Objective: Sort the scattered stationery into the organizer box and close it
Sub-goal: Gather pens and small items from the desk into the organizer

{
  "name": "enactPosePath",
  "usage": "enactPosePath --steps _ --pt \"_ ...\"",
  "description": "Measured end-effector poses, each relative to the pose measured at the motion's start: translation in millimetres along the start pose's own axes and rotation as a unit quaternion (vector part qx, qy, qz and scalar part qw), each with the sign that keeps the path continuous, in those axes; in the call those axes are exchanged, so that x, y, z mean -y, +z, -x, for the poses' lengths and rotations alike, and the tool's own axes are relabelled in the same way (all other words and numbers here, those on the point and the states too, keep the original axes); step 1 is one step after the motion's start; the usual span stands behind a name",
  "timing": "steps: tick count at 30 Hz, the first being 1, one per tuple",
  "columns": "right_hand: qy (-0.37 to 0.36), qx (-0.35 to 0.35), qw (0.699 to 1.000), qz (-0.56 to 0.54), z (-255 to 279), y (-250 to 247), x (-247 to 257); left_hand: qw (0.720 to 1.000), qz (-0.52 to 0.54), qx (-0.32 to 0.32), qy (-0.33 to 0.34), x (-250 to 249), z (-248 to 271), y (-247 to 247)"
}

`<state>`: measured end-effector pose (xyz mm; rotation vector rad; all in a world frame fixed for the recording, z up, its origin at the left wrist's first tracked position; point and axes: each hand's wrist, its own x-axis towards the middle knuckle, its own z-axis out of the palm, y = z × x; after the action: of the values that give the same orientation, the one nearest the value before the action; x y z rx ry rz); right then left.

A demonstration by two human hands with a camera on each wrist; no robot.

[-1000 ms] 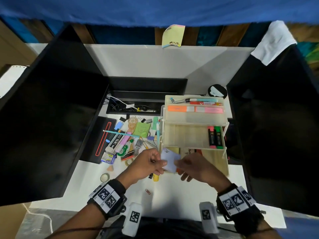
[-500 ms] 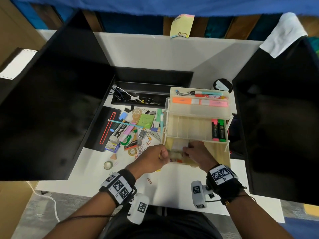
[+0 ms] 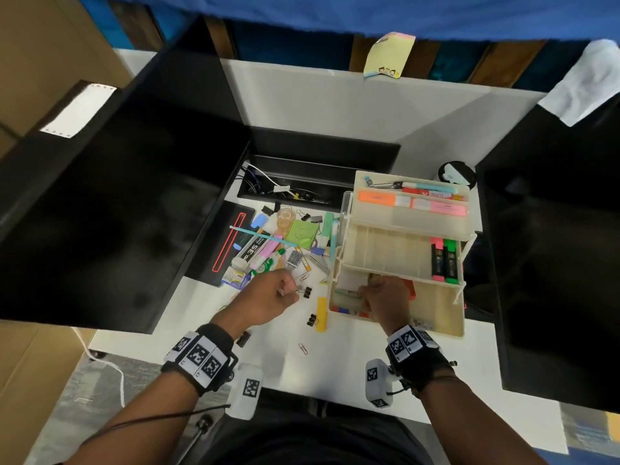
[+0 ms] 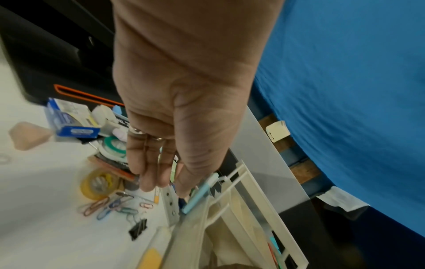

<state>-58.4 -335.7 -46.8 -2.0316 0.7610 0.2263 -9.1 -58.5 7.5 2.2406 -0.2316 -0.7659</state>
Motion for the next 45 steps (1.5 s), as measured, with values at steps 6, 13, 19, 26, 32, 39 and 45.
enactPosePath --steps 6,13,19,26,32,39,45 --pt "-0.092 -0.06 0.986 0.122 15 2 7 0.986 -0.091 -0.123 -0.06 23 -8 -31" --pt "-0.194 -0.053 0.954 0.224 56 5 61 0.961 -0.16 -0.208 -0.082 37 -24 -51" --pt "-0.313 -0.003 0.924 0.22 52 36 108 0.961 -0.19 -0.192 -0.067 45 -36 -52" --pt "-0.347 0.026 0.903 0.254 -1 89 139 0.965 -0.191 -0.168 -0.067 60 -42 -56" --pt "-0.304 0.078 0.899 0.304 -29 125 147 0.962 -0.219 -0.155 -0.059 69 -44 -60" --pt "-0.309 0.095 0.884 0.339 -45 141 144 0.965 -0.204 -0.15 -0.063 75 -48 -61" --pt "-0.321 0.083 0.889 0.314 -48 142 147 0.967 -0.184 -0.167 -0.061 76 -46 -60"
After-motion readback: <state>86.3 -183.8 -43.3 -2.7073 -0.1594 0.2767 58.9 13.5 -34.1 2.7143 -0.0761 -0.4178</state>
